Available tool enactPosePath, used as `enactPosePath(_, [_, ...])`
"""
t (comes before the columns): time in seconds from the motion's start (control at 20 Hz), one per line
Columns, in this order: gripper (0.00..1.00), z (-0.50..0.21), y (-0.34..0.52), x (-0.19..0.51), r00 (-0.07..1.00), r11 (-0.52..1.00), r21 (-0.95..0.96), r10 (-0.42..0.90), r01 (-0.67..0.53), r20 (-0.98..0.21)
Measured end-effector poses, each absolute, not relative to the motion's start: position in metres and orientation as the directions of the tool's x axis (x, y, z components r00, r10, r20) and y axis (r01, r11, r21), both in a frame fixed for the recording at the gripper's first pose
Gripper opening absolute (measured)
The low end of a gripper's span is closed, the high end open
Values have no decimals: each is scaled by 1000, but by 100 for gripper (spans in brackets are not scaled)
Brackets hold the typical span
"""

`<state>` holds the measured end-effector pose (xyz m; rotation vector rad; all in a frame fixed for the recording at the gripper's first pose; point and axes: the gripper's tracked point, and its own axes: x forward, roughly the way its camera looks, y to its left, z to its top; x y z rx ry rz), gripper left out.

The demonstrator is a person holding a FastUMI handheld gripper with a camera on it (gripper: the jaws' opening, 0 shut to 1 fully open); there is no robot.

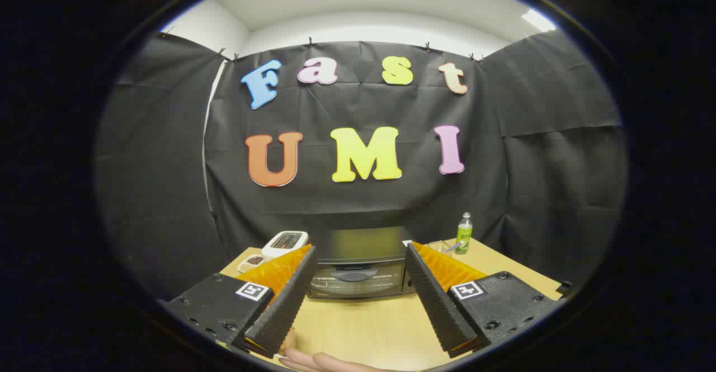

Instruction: Open the toaster oven, put the food inside, and close the toaster oven door.

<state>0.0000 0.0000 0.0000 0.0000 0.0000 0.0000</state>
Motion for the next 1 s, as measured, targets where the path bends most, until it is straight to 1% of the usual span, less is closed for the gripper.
enactPosePath(0.4, [100, -4, -1, 4, 1000, 1000, -11, 4, -4, -3])
enactPosePath(0.7, [100, -13, -1, 13, 1000, 1000, 6, 3, -3, -30])
enactPosePath(0.85, [100, -10, 7, 34, 999, 999, 30, 37, -37, -6])
enactPosePath(1.0, [100, -29, 12, 69, 997, 997, 31, 71, -69, -39])
